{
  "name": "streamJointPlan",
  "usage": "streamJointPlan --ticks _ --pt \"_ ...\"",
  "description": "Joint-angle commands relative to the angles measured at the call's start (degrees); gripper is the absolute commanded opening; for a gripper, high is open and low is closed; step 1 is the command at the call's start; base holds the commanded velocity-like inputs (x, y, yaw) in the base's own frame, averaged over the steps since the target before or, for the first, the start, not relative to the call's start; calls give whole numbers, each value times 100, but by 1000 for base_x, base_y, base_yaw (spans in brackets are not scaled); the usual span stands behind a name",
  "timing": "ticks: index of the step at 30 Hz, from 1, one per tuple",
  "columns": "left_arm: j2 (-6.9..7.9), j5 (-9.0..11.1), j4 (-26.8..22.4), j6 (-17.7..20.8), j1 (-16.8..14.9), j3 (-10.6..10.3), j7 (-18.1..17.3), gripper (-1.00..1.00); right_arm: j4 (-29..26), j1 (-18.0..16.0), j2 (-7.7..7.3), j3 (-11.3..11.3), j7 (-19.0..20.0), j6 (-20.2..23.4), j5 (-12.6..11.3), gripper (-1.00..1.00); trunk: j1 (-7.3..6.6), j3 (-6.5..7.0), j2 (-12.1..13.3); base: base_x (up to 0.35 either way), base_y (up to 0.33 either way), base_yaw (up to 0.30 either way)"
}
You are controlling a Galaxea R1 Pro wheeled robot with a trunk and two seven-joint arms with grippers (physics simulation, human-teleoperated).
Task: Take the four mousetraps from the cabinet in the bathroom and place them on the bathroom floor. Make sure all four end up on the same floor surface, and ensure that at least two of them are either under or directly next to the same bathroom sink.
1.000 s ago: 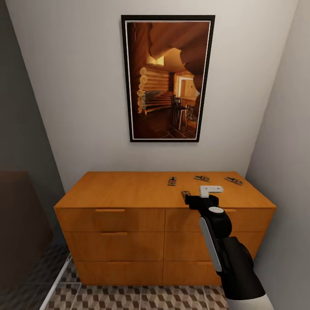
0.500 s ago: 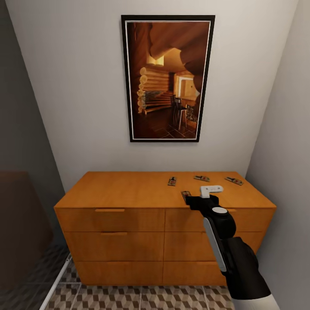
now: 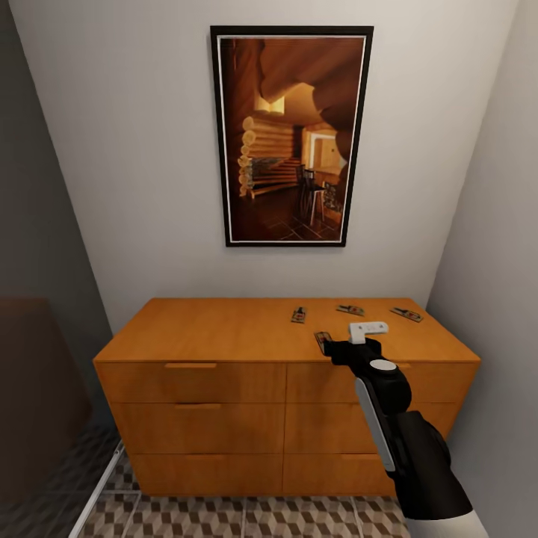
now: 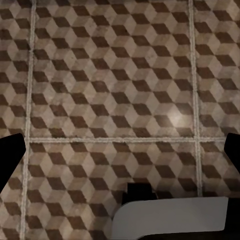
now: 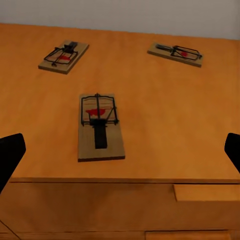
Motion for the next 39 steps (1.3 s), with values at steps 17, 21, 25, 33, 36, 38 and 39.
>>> streamJointPlan --ticks 17,21,25,33,36,38,39 --pt "-1 -9 44 -14 2 -3 -3 100 -4 -5 8 12 -20 29 6 100 1 -5 -3 151 61 0" --pt "-1 -9 47 -17 2 -4 -3 100 -4 -5 9 12 -20 27 6 100 1 -5 -3 35 20 0" --pt "-1 -10 48 -17 2 -5 -3 100 -4 -5 8 12 -20 22 0 100 1 -5 -3 12 7 0" --pt "-1 -10 48 -16 2 -7 -3 100 -4 -5 3 10 -20 20 -7 100 1 -5 -3 2 1 0" --pt "-1 -10 48 -15 2 -9 -3 100 0 -5 2 9 -20 17 -9 100 1 -5 -3 0 0 0" --pt "-1 -10 48 -16 2 -11 -3 100 8 -5 1 9 -20 17 -10 100 1 -5 -3 0 0 0" --pt "-1 -10 48 -16 2 -11 -3 100 15 -5 1 8 -20 16 -10 100 1 -5 -3 0 0 0"
